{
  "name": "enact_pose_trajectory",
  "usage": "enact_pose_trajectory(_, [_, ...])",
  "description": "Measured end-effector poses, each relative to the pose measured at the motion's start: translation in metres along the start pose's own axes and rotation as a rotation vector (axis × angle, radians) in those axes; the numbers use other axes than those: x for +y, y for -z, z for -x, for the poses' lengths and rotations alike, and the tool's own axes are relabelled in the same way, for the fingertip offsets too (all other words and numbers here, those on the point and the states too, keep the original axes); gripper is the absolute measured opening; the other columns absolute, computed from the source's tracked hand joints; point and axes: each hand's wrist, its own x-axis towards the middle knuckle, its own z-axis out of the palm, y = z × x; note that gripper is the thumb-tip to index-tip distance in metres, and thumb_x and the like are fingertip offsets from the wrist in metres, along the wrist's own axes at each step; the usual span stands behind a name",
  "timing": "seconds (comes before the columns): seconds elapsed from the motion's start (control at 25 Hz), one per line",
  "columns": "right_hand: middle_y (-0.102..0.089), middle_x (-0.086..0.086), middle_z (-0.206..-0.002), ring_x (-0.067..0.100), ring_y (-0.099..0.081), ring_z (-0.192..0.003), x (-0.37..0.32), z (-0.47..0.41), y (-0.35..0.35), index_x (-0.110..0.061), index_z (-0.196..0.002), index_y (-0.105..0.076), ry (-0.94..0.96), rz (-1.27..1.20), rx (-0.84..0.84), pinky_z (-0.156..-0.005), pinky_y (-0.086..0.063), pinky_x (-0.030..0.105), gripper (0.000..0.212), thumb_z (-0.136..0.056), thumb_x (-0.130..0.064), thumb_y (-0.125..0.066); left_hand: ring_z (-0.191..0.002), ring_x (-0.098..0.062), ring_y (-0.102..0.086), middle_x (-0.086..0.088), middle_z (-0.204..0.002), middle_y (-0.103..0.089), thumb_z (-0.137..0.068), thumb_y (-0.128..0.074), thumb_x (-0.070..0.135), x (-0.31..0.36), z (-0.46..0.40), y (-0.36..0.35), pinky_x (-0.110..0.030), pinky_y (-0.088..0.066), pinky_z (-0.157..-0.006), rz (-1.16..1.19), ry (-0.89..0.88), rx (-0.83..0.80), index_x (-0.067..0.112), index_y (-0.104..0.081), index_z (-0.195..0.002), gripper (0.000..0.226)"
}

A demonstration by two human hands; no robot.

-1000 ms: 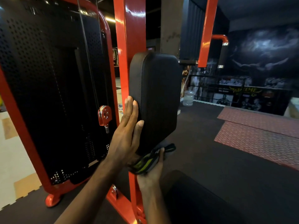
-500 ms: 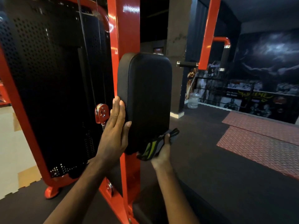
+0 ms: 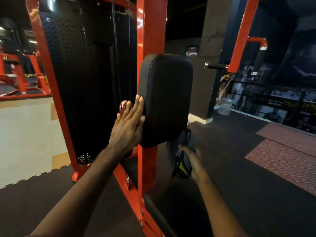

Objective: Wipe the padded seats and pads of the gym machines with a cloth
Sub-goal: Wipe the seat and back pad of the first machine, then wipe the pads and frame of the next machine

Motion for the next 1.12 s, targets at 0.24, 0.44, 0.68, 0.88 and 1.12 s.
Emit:
enact_pose_trajectory(0.24, [-0.071,0.001,-0.097,0.02,-0.067,-0.1,-0.012,0.027,-0.006,-0.013,-0.103,-0.069,0.038,0.593,-0.058,-0.088,-0.054,0.041,0.019,-0.089,-0.015,-0.081,-0.155,-0.022,-0.035,0.011,-0.161,-0.046,-0.109,-0.045,0.038,-0.044,0.037,0.013,-0.053,-0.041,-0.12,-0.124,0.076,-0.276,0.036,-0.048,-0.155,0.046])
enact_pose_trajectory(0.44, [-0.073,0.008,-0.109,0.025,-0.069,-0.103,-0.058,0.062,0.008,-0.012,-0.113,-0.073,0.169,1.261,-0.206,-0.088,-0.055,0.043,0.035,-0.084,-0.03,-0.083,-0.128,-0.029,-0.064,-0.006,-0.136,-0.07,-0.103,-0.058,0.028,-0.049,0.067,0.001,-0.037,-0.05,-0.104,-0.316,0.013,-0.798,0.022,-0.069,-0.133,0.033])
enact_pose_trajectory(0.68, [-0.064,0.002,-0.096,0.026,-0.064,-0.089,-0.144,0.134,0.074,-0.025,-0.091,-0.057,0.046,1.375,0.036,-0.068,-0.048,0.035,0.036,-0.075,-0.04,-0.085,-0.143,-0.032,-0.052,-0.008,-0.157,-0.054,-0.103,-0.059,0.035,0.062,0.034,-0.021,-0.037,-0.041,-0.116,-0.233,-0.118,-0.981,0.026,-0.048,-0.157,0.055])
enact_pose_trajectory(0.88, [-0.069,0.001,-0.107,0.021,-0.062,-0.093,-0.254,0.233,0.164,-0.019,-0.111,-0.066,-0.357,1.344,0.099,-0.075,-0.047,0.031,0.051,-0.071,-0.036,-0.092,-0.142,-0.03,-0.053,-0.008,-0.155,-0.056,-0.094,-0.059,0.053,0.197,-0.022,-0.011,-0.043,-0.045,-0.116,-0.112,-0.25,-1.18,0.024,-0.05,-0.155,0.068])
enact_pose_trajectory(1.12, [-0.075,0.007,-0.098,0.024,-0.072,-0.092,-0.426,0.39,0.263,-0.018,-0.107,-0.075,-0.556,1.293,0.411,-0.075,-0.054,0.033,0.029,-0.079,-0.025,-0.078,-0.134,-0.031,-0.059,-0.008,-0.147,-0.062,-0.101,-0.06,0.035,0.443,-0.077,0.019,-0.038,-0.048,-0.108,0.016,-0.678,-1.264,0.024,-0.06,-0.146,0.046])
